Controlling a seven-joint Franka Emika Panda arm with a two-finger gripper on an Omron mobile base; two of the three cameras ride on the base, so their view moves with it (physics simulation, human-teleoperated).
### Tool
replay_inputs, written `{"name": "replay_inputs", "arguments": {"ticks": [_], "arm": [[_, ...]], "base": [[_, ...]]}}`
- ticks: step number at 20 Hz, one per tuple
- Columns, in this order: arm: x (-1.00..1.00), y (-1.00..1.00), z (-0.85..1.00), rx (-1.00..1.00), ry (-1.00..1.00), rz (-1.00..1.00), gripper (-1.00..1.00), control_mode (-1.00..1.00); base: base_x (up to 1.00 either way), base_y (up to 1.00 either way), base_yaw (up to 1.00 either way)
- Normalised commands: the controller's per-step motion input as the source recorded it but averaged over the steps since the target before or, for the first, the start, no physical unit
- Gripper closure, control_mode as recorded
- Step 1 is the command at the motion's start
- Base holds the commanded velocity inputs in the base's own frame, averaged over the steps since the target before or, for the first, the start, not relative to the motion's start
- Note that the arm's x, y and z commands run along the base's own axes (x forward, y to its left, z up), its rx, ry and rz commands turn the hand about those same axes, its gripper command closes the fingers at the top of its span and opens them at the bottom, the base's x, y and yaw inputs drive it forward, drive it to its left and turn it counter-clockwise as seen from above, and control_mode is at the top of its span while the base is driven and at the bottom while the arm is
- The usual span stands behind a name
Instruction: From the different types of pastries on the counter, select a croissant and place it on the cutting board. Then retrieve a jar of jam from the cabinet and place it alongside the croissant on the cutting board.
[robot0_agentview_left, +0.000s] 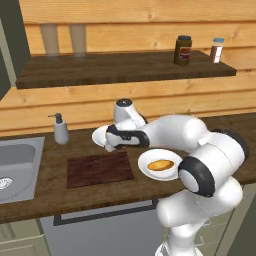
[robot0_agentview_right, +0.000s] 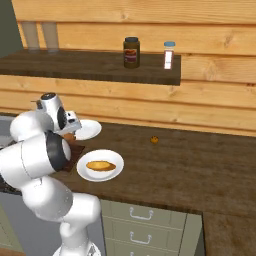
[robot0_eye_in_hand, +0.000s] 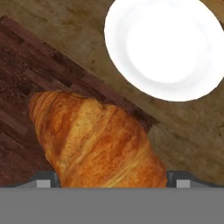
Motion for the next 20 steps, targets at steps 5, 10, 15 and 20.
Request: {"name": "replay_inputs", "arguments": {"ticks": [5,10,15,20], "arm": [[-0.77,0.27,0.00,0.00,0.02,0.01,1.00,-1.00],[-0.19,0.90,0.00,-0.02,0.08,0.07,1.00,-1.00],[0.01,0.93,0.00,-0.03,0.05,0.06,1.00,-1.00],[0.00,0.77,-0.03,-0.03,0.01,0.01,1.00,-1.00]], "base": [[0.00,0.00,0.00],[0.00,0.00,0.00],[0.00,0.00,0.00],[0.00,0.00,0.00]]}}
